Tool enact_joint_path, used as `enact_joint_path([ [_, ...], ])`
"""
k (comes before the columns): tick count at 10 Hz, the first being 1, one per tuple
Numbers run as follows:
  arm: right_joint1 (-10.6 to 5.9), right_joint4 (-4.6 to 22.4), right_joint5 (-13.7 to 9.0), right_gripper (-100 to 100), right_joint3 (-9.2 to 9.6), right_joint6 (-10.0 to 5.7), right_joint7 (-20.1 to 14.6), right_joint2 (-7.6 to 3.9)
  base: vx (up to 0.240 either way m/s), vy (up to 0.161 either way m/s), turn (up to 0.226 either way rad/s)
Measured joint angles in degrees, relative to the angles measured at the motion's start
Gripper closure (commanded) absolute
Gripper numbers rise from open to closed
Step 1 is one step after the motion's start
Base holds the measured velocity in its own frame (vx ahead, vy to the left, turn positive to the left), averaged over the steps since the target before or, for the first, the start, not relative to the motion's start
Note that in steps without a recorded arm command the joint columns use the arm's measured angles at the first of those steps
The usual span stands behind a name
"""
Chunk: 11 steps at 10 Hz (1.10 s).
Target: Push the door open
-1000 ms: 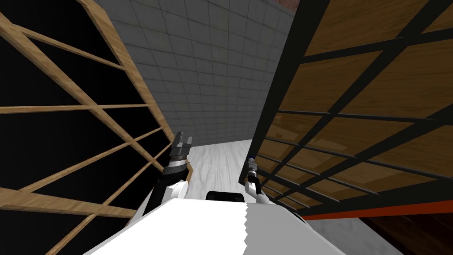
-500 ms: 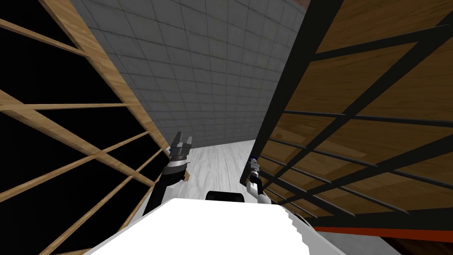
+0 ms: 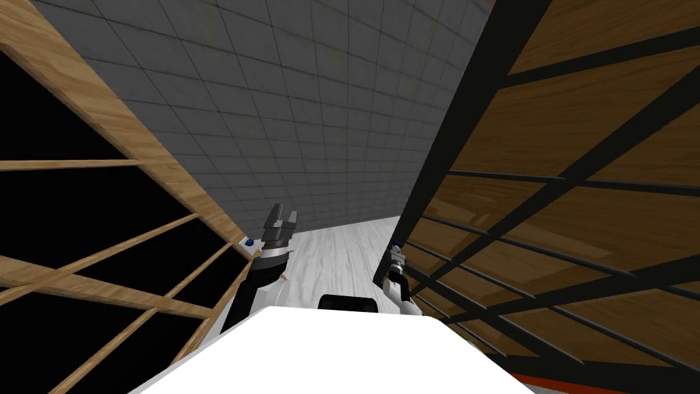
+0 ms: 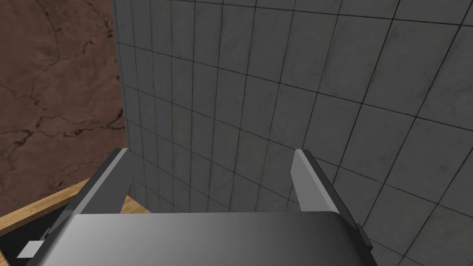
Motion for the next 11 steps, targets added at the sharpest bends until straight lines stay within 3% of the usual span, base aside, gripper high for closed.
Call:
enact_joint_path([
  [3, -2.01, 2.97, -0.33, 100, -0.51, -1.32, -0.74, -0.39, 0.060, 0.007, -0.012],
  [5, -1.96, 4.54, -0.85, 100, -1.21, -2.21, -0.87, -0.03, 0.168, 0.021, -0.073],
  [6, -0.73, 3.14, -1.15, 100, -1.63, -1.96, -0.63, 0.01, 0.224, 0.024, -0.061],
  [8, -0.99, 2.96, -2.04, 100, -2.87, -1.41, -0.13, -0.34, 0.226, 0.007, -0.070],
  [9, -0.04, 0.90, -2.57, 100, -3.67, -0.83, 0.72, -0.28, 0.161, 0.002, -0.038],
  [11, -1.15, 1.94, -2.86, 100, -4.19, -1.60, 0.29, -1.05, 0.030, -0.009, 0.009],
])
